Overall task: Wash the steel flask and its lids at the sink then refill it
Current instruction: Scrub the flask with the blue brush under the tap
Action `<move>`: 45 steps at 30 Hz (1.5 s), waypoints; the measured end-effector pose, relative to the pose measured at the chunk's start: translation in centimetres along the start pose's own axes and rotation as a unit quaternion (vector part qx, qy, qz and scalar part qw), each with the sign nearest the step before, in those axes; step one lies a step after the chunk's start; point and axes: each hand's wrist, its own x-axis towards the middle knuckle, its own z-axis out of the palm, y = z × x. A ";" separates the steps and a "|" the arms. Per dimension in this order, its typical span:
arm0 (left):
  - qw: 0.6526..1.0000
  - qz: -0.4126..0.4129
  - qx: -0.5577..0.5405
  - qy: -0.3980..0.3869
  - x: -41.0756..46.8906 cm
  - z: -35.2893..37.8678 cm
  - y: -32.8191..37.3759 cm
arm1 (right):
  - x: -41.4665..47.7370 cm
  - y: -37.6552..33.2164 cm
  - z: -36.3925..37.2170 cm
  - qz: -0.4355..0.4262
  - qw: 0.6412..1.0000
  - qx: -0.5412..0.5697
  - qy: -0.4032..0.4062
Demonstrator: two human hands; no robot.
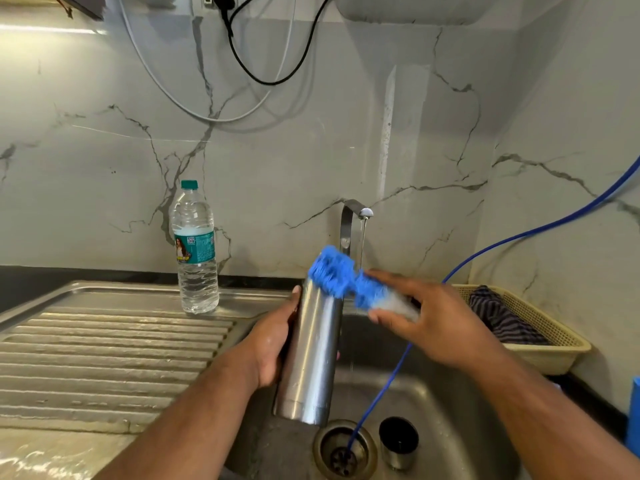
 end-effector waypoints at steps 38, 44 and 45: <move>0.993 -0.021 -0.108 0.050 0.6 -1.5 0.0 | -0.5 -0.2 0.7 -0.008 0.960 0.121 -0.253; 0.994 -0.020 -0.090 0.061 0.4 -1.0 0.3 | -0.2 0.4 0.9 -0.007 0.975 0.094 -0.202; 0.994 -0.021 -0.093 0.059 0.4 -1.1 0.2 | -0.4 0.3 0.7 -0.002 0.961 0.110 -0.255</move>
